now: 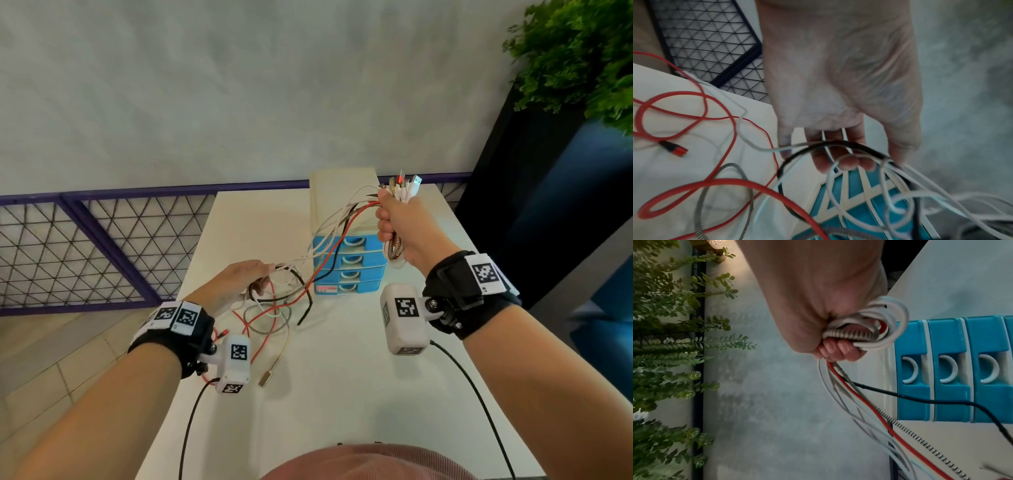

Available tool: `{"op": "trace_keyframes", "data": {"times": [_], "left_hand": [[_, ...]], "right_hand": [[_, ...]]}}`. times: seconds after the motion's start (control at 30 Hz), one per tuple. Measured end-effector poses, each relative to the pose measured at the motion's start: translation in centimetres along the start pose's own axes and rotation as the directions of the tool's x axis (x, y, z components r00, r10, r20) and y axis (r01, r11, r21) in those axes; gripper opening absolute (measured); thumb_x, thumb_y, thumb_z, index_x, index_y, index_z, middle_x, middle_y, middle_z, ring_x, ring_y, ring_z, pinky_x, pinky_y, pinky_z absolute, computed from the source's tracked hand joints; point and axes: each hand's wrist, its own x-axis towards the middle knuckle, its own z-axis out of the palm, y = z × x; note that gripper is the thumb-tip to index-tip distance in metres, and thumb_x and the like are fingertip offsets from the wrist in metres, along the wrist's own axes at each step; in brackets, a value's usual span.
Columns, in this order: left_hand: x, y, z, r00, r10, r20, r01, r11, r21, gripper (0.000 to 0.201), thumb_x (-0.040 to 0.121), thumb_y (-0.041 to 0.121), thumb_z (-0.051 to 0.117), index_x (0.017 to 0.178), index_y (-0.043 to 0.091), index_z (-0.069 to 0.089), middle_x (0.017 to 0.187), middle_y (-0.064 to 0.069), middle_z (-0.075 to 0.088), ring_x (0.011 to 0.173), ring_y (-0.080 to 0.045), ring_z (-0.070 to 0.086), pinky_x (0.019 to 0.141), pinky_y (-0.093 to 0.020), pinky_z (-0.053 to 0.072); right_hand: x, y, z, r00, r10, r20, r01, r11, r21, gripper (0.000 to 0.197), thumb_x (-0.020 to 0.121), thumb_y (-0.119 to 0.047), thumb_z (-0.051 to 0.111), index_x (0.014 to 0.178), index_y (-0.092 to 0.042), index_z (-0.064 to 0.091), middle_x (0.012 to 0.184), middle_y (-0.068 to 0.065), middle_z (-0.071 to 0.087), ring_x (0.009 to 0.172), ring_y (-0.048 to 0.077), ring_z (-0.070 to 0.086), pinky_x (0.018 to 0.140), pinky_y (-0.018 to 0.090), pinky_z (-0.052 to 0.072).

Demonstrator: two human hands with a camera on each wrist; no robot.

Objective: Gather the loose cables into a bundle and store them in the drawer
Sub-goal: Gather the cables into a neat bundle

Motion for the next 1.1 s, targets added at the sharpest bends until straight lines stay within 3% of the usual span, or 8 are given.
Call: {"op": "trace_keyframes", "data": {"times": [0.17,0.3,0.47,0.57,0.67,0.77,0.9,1.1], "left_hand": [[1.5,-0.6,0.4,0.996,0.011,-0.087,0.029,0.898,0.440,0.041,0.079,0.062,0.058,0.067,0.024,0.047,0.069,0.005,0.055,0.072,-0.015,0.064,0.065,-0.031,0.036],[1.9,-1.0,0.6,0.963,0.071,-0.259,0.025,0.937,0.349,0.026,0.088,0.036,0.050,0.074,0.014,0.049,0.076,0.004,0.067,0.084,-0.029,0.067,0.066,-0.031,0.038],[2.7,-0.6,0.7,0.784,0.141,-0.604,0.164,0.892,0.421,0.041,0.073,0.032,0.065,0.106,0.021,0.045,0.107,0.002,0.037,0.094,-0.022,0.040,0.092,-0.044,0.036],[2.9,-0.1,0.3,0.722,0.115,-0.683,0.091,0.962,0.258,0.033,0.076,0.026,0.065,0.100,0.012,0.047,0.096,-0.002,0.047,0.089,-0.023,0.045,0.080,-0.038,0.042],[3.1,-0.2,0.2,0.771,0.047,-0.635,-0.034,0.999,0.032,0.007,0.080,0.015,0.057,0.085,0.014,0.053,0.076,0.002,0.052,0.078,-0.022,0.051,0.072,-0.032,0.041],[2.9,0.1,0.4,0.834,0.007,-0.552,-0.120,0.978,-0.169,0.016,0.086,0.000,0.050,0.078,0.012,0.057,0.076,-0.004,0.061,0.076,-0.020,0.060,0.072,-0.026,0.048],[1.1,1.1,-0.7,0.982,0.056,-0.181,-0.143,0.845,-0.515,0.021,0.093,-0.008,0.043,0.093,0.007,0.058,0.084,-0.006,0.065,0.070,-0.011,0.065,0.081,-0.026,0.056],[0.3,3.2,-1.0,0.992,0.082,0.095,-0.078,0.996,-0.044,0.023,0.083,0.003,0.055,0.104,0.009,0.061,0.076,0.002,0.068,0.067,-0.015,0.056,0.074,-0.027,0.044]], "right_hand": [[-0.6,0.0,0.6,1.000,0.011,-0.002,-0.011,0.998,-0.055,0.021,0.100,-0.023,0.050,0.081,-0.017,0.043,0.059,-0.003,0.040,0.040,0.007,0.032,0.037,0.019,0.032],[-0.7,0.0,0.2,0.999,0.025,-0.030,-0.026,0.998,-0.060,0.021,0.100,-0.021,0.048,0.080,-0.017,0.042,0.059,-0.002,0.039,0.041,0.007,0.031,0.036,0.018,0.030],[-0.3,1.2,0.1,0.993,0.022,-0.117,-0.037,0.991,-0.126,0.015,0.098,-0.021,0.050,0.084,-0.015,0.048,0.062,-0.001,0.042,0.040,0.007,0.033,0.035,0.019,0.030],[0.1,2.0,-0.5,0.982,0.033,-0.185,-0.061,0.987,-0.149,0.013,0.097,-0.025,0.052,0.093,-0.012,0.051,0.065,0.000,0.047,0.037,0.006,0.036,0.034,0.019,0.033],[0.3,2.4,-0.6,0.977,0.055,-0.204,-0.088,0.984,-0.155,0.012,0.096,-0.023,0.053,0.095,-0.012,0.050,0.067,0.000,0.048,0.035,0.005,0.036,0.033,0.018,0.033],[0.3,2.6,-0.8,0.975,0.045,-0.216,-0.087,0.978,-0.190,0.011,0.096,-0.021,0.052,0.090,-0.013,0.048,0.066,0.000,0.047,0.039,0.007,0.036,0.033,0.018,0.033],[0.1,2.0,-1.9,0.986,0.058,-0.153,-0.091,0.972,-0.218,0.015,0.097,-0.027,0.053,0.089,-0.016,0.047,0.064,-0.002,0.045,0.041,0.007,0.034,0.037,0.018,0.034],[-0.3,1.5,-2.1,0.999,-0.003,-0.036,-0.008,0.948,-0.317,0.022,0.098,-0.029,0.053,0.081,-0.016,0.048,0.061,-0.002,0.048,0.038,0.005,0.037,0.043,0.020,0.037]]}}
